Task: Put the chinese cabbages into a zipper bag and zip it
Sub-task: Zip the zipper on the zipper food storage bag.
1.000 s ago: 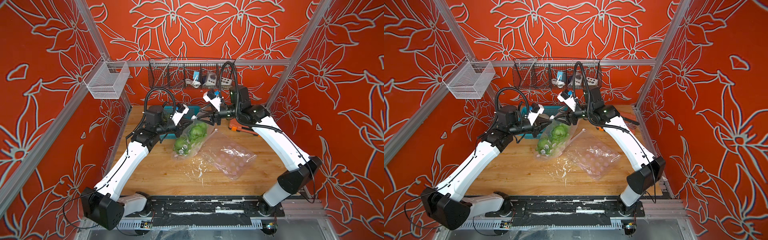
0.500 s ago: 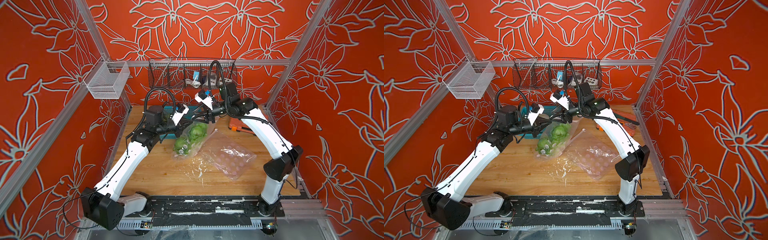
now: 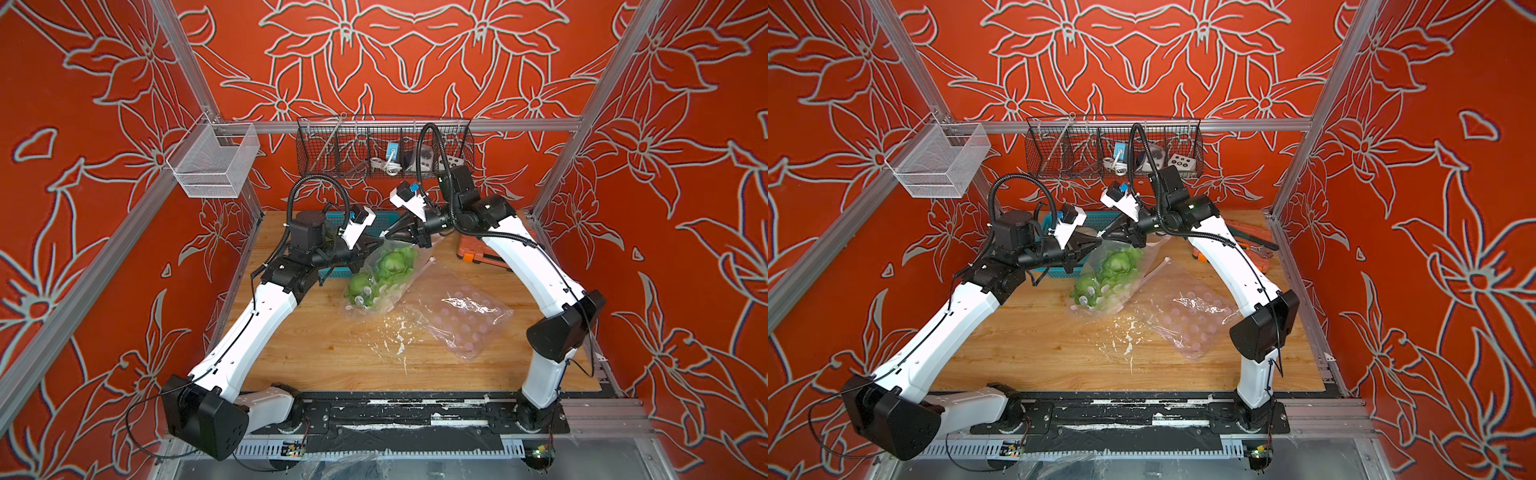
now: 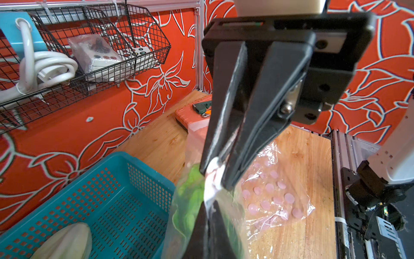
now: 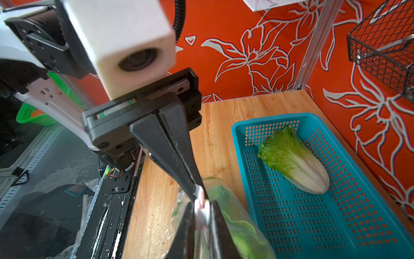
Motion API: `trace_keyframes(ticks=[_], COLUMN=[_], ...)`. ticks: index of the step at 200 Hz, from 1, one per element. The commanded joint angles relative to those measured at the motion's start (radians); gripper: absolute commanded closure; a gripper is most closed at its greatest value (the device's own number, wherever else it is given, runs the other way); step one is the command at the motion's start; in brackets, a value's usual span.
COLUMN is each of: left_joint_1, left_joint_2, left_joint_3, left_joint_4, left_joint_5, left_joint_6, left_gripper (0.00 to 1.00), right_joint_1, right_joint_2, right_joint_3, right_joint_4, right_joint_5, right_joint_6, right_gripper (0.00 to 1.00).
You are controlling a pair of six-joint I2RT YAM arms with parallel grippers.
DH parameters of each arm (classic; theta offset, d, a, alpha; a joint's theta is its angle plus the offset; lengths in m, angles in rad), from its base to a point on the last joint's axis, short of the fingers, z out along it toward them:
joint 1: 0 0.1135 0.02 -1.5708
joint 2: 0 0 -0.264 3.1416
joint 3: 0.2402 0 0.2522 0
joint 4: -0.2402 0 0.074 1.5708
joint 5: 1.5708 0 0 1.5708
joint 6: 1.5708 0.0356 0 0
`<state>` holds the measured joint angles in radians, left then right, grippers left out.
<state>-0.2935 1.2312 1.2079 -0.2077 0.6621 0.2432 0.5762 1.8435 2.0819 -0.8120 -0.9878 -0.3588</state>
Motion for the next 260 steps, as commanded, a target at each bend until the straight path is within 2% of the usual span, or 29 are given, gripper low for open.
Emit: trace_keyframes(ticks=[1,26,55,73,109,155,194,260], left_joint_1=[0.007,0.007,0.007,0.007,0.007,0.022,0.041,0.061], left_joint_2=[-0.022,-0.013,0.002,0.015,0.021,-0.004,-0.017,-0.027], left_joint_3=[-0.007,-0.001,0.011,0.022,0.022,0.024,0.013,-0.011], left_joint_4=[0.037,0.057,0.083,0.090,0.104,0.140,0.141,0.169], left_joint_5=[-0.007,0.026,0.051,0.065,0.101,0.091,0.034,-0.124], left_joint_6=[-0.014,-0.032,-0.047,-0.049,-0.062,-0.127,-0.147,-0.198], left_gripper=[0.91,0.81,0.80,0.84,1.00,1.00,1.00,1.00], right_joint_1=[0.003,0.002,0.006,0.007,0.009,0.009,0.009,-0.001], right_joint_2=[-0.014,-0.017,-0.018,-0.020,-0.033,-0.112,-0.179,-0.244], right_joint_3=[0.021,0.013,0.004,0.002,-0.021,-0.150,-0.233,-0.324], right_joint_4=[0.016,0.029,0.036,0.044,0.067,0.164,0.205,0.171], right_joint_5=[-0.007,-0.002,0.003,0.004,0.015,0.138,0.269,0.393], right_joint_6=[0.001,0.011,0.017,0.024,0.031,0.027,-0.012,-0.055], right_gripper=[0.89,0.91,0.91,0.92,0.93,0.94,0.95,0.95])
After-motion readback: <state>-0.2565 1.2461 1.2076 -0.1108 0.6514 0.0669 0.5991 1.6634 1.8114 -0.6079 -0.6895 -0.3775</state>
